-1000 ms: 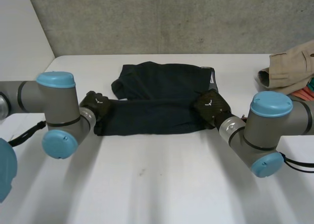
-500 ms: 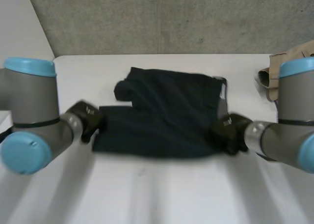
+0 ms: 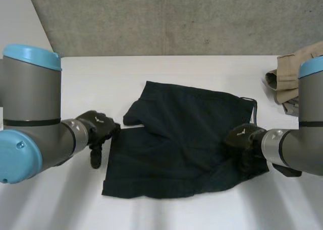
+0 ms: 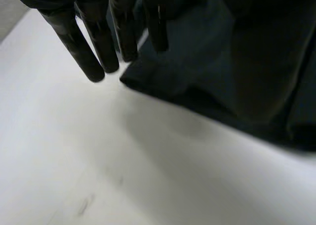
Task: Fold the laundry.
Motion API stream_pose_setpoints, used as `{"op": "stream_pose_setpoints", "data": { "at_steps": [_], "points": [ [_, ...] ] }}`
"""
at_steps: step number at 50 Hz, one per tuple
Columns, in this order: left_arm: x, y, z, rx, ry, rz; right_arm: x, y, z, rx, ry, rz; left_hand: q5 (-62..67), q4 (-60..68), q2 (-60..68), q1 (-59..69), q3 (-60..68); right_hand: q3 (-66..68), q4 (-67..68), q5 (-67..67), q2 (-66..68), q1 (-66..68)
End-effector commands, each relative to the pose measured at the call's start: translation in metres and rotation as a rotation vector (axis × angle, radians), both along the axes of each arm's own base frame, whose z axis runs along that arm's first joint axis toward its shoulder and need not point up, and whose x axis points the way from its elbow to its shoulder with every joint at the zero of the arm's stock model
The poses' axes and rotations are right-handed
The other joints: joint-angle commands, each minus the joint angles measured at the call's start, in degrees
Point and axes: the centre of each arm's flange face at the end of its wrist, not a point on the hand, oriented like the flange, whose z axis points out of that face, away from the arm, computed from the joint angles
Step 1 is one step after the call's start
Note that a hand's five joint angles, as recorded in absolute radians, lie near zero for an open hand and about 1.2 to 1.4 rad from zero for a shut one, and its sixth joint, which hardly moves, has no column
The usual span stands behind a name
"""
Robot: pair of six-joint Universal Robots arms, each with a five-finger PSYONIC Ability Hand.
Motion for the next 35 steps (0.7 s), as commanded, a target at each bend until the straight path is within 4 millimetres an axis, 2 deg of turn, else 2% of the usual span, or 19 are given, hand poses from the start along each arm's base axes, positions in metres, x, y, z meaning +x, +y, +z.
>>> {"op": "stream_pose_setpoints", "data": {
  "at_steps": [1, 2, 6, 14, 17, 20, 21, 22, 23, 28, 32, 34, 35],
  "points": [
    [-0.005, 0.027, 0.013, 0.065, 0.162, 0.046, 0.002, -0.005, 0.001, -0.042, -0.114, -0.127, -1.83, -1.68, -2.24, -0.70, -2.30, 11.89, 11.75, 11.72, 13.13, 16.31],
    [-0.006, 0.036, 0.011, 0.082, 0.173, 0.041, 0.001, -0.005, 0.001, -0.053, -0.120, -0.147, -3.00, -2.85, -3.42, -1.87, -3.48, 11.89, 11.75, 11.72, 13.13, 16.31],
    [-0.009, 0.048, 0.000, 0.095, 0.162, 0.023, -0.003, -0.007, 0.001, -0.080, -0.129, -0.184, -3.18, -3.03, -3.60, -2.05, -3.66, 11.89, 11.75, 11.72, 13.13, 16.31],
    [-0.024, 0.044, -0.037, 0.047, 0.082, 0.016, -0.013, -0.013, 0.005, -0.118, -0.163, -0.242, -2.01, -1.86, -2.42, -0.88, -2.48, 11.89, 11.75, 11.72, 13.13, 16.31],
    [-0.028, 0.042, -0.045, 0.042, 0.046, 0.016, -0.017, -0.014, 0.005, -0.117, -0.170, -0.259, 0.84, 1.00, 0.43, 1.98, 0.37, 11.89, 11.75, 11.72, 13.13, 16.31],
    [-0.031, 0.039, -0.050, 0.022, 0.013, 0.026, -0.020, -0.013, 0.004, -0.110, -0.169, -0.263, 19.80, 19.95, 19.38, 20.93, 19.32, 11.89, 11.75, 11.72, 13.13, 16.31],
    [-0.031, 0.038, -0.050, 0.014, 0.009, 0.031, -0.020, -0.012, 0.004, -0.106, -0.167, -0.261, 29.69, 29.84, 29.27, 30.82, 29.21, 11.89, 11.75, 11.72, 13.13, 16.31],
    [-0.032, 0.035, -0.048, -0.013, 0.008, 0.041, -0.019, -0.008, 0.003, -0.097, -0.163, -0.248, 53.43, 53.59, 53.02, 54.57, 52.96, 11.89, 11.75, 11.72, 13.13, 16.31],
    [-0.033, 0.033, -0.047, -0.031, 0.012, 0.047, -0.019, -0.006, 0.003, -0.091, -0.159, -0.238, 57.15, 57.30, 56.73, 58.28, 56.68, 11.89, 11.75, 11.72, 13.13, 16.31],
    [-0.033, 0.032, -0.035, -0.093, 0.031, 0.038, -0.021, 0.004, 0.004, -0.080, -0.112, -0.151, 57.19, 57.34, 56.77, 58.32, 56.71, 11.89, 11.75, 11.72, 13.13, 16.31],
    [-0.023, 0.060, -0.032, -0.040, -0.084, -0.073, -0.024, 0.021, 0.004, -0.049, -0.026, -0.011, 57.19, 57.34, 56.77, 58.32, 56.71, 11.89, 11.75, 11.72, 13.13, 16.31],
    [-0.009, 0.090, -0.030, 0.047, -0.242, -0.209, -0.029, 0.043, 0.000, 0.021, 0.088, 0.148, 57.19, 57.34, 56.77, 58.32, 56.71, 11.89, 11.75, 11.72, 13.13, 16.31],
    [-0.007, 0.095, -0.029, 0.060, -0.268, -0.231, -0.031, 0.047, -0.002, 0.043, 0.120, 0.184, 57.19, 57.34, 56.77, 58.32, 56.71, 11.89, 11.75, 11.72, 13.13, 16.31]
  ]
}}
